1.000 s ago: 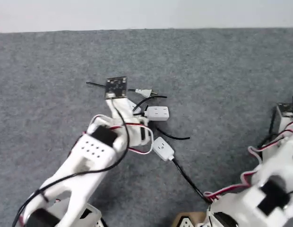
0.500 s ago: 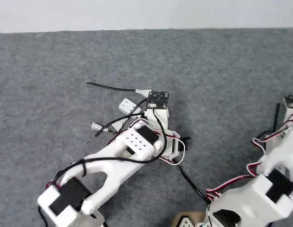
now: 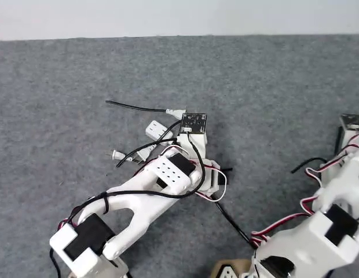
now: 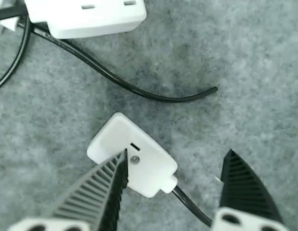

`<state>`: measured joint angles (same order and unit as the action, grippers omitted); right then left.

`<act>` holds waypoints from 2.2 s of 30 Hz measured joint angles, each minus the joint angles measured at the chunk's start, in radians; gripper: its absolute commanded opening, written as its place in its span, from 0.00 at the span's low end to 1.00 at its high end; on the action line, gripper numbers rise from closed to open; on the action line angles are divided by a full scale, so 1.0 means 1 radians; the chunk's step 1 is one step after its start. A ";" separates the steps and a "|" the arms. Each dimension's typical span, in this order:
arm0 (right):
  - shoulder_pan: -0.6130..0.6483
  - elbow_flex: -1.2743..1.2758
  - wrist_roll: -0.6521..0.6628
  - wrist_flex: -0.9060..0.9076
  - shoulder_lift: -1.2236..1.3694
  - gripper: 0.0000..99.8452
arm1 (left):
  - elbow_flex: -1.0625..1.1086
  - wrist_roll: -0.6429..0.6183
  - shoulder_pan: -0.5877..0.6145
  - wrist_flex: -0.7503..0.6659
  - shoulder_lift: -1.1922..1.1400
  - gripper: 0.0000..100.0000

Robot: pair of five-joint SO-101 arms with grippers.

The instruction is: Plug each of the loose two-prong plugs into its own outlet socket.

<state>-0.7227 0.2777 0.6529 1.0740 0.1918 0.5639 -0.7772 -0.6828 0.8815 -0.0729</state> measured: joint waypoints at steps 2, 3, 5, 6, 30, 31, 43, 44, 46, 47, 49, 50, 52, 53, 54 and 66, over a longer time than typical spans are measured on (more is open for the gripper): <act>0.008 0.000 0.000 0.000 0.000 0.22 | 0.003 0.000 0.026 -0.002 0.000 0.30; 0.008 0.000 0.000 0.000 0.000 0.22 | 0.003 0.000 0.043 -0.002 0.000 0.30; 0.014 0.000 0.000 0.000 0.000 0.22 | 0.003 0.000 0.080 0.005 0.000 0.30; 0.015 0.000 0.000 0.000 0.000 0.22 | 0.003 0.000 0.101 0.012 0.000 0.30; 0.044 0.000 -0.006 0.000 0.000 0.22 | 0.023 0.025 0.020 0.109 -0.005 0.30; 0.044 0.000 -0.006 0.000 0.000 0.22 | 0.023 0.025 0.009 0.109 -0.006 0.30; 0.044 0.000 -0.006 0.000 0.000 0.22 | -0.170 0.081 0.026 0.198 -0.207 0.01; 0.044 0.000 -0.006 0.000 0.000 0.22 | -0.189 0.103 0.026 0.212 -0.222 0.01; 0.044 0.000 -0.006 0.000 0.000 0.22 | -0.207 0.147 0.028 0.241 -0.236 0.01; 0.044 0.000 -0.006 0.000 0.000 0.22 | -0.213 0.176 0.032 0.252 -0.238 0.01; 0.044 0.000 -0.006 0.000 0.000 0.22 | -0.215 0.253 0.052 0.272 -0.238 0.01; 0.044 0.000 -0.006 0.000 0.000 0.22 | -0.215 0.292 0.064 0.279 -0.239 0.02; 0.044 0.000 -0.006 0.000 0.000 0.22 | -0.216 0.356 0.086 0.290 -0.239 0.02; 0.044 0.000 -0.006 0.000 0.000 0.22 | -0.216 0.379 0.094 0.295 -0.239 0.02; 0.044 0.000 -0.006 0.000 0.000 0.22 | -0.216 0.394 0.100 0.301 -0.239 0.02; 0.044 0.000 0.029 0.009 0.000 0.22 | -0.106 0.468 0.121 0.388 -0.002 0.27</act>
<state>-0.6782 0.2777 0.6820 1.0833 0.1918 0.4580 -0.3092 -0.5616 1.2697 -0.0744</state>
